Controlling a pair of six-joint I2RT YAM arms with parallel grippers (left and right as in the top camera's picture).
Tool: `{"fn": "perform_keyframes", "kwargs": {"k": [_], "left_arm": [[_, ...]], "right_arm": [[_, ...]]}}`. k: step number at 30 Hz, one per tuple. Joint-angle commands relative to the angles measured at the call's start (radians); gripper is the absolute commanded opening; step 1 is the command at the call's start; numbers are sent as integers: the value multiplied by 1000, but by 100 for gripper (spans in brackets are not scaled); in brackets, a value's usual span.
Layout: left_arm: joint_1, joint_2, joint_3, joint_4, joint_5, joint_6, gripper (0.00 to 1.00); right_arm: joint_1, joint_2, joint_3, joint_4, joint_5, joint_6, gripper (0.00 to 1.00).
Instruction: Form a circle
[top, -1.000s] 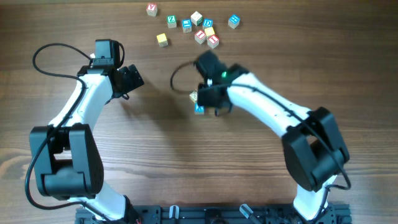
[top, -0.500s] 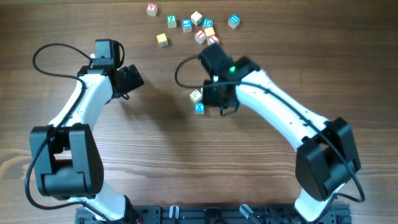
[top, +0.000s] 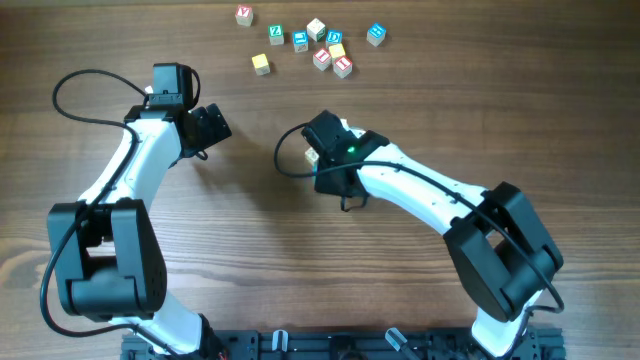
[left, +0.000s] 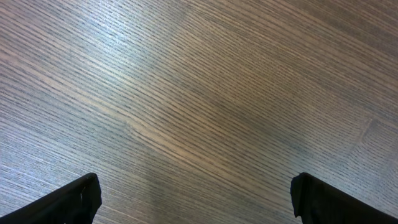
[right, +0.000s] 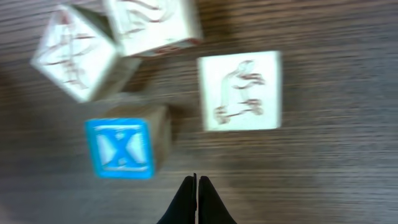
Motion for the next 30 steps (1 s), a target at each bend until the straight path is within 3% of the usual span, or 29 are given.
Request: {"fn": "perform_keyframes", "kwargs": {"k": [1,30], "left_arm": [[5,-16,8,0,-10,-9,100],[5,-16,8,0,-10,-9,100]], "right_arm": [[2,19,-10,25,87,18,4],[3,50,-11,105,-7,-35,4]]}}
